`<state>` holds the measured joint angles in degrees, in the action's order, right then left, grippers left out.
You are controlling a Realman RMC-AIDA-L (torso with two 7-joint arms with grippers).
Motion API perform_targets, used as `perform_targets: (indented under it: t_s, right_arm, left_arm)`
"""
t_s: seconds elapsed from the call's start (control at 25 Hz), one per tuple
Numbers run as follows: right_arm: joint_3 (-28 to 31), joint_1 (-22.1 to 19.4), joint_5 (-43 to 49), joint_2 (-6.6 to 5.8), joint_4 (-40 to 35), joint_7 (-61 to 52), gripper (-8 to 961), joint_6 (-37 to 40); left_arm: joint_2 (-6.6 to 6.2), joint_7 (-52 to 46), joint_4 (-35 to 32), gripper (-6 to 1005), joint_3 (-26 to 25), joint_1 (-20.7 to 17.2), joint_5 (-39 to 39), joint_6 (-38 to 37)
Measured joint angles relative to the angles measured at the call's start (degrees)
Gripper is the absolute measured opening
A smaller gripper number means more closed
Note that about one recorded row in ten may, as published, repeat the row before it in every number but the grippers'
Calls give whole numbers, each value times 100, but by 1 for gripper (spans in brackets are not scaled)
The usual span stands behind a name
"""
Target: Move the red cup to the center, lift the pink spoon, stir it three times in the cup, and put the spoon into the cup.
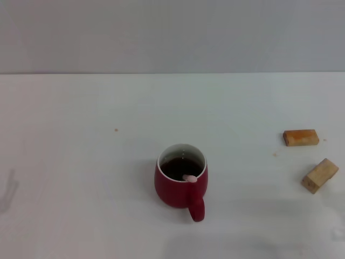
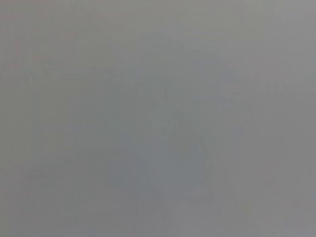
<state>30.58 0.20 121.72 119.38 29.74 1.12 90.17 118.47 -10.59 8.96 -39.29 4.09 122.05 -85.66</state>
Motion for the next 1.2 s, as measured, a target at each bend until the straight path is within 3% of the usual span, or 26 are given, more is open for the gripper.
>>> perform_targets:
  t_s: [1.2]
  right_arm:
    - [-134,118,-273,-6,-420,-264,772,-118]
  left_arm:
    - [9,330,0,852,-14,-68,-33,-212]
